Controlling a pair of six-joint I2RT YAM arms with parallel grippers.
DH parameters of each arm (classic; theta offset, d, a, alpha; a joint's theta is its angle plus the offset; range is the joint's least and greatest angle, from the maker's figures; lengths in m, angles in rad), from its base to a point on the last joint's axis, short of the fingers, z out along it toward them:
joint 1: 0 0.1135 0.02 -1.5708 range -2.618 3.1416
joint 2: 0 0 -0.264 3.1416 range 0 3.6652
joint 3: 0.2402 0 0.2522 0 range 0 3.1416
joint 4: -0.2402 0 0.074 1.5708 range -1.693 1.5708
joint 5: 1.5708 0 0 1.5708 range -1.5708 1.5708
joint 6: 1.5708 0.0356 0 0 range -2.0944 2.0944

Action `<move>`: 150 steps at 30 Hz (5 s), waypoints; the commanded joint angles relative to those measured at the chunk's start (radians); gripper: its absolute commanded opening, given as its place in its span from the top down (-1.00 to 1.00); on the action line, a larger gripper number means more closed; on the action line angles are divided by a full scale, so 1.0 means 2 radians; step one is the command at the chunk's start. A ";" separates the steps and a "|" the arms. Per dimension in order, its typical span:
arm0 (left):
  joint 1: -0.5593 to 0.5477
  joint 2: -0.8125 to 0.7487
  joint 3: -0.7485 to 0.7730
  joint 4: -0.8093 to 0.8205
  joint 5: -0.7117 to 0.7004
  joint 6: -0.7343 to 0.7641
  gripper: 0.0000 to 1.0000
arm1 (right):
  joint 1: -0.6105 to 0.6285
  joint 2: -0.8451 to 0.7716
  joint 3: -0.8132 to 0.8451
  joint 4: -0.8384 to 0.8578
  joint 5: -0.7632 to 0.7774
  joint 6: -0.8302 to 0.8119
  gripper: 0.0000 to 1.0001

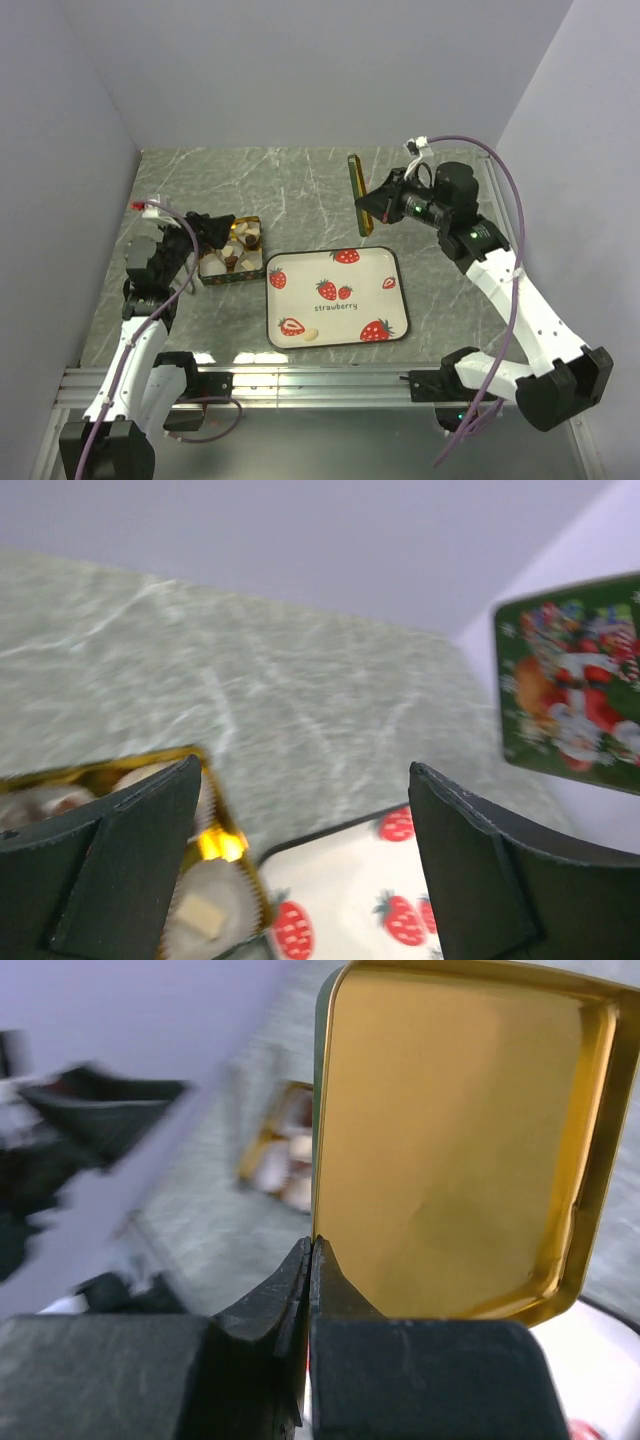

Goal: Pack the chocolate

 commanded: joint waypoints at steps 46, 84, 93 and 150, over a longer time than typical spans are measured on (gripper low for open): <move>-0.208 0.026 0.152 0.290 0.188 -0.130 -0.85 | 0.129 -0.034 0.017 0.566 -0.314 0.394 1.00; -0.254 -0.053 0.083 0.366 0.220 -0.222 0.99 | 0.106 0.047 0.040 0.473 -0.324 0.265 0.27; -0.255 -0.065 0.100 0.215 0.136 -0.194 0.99 | 0.102 0.034 0.023 0.456 -0.319 0.223 -0.20; -0.254 -0.149 0.016 -0.100 -0.192 -0.064 -0.84 | 0.101 0.040 -0.066 0.433 -0.138 0.205 1.00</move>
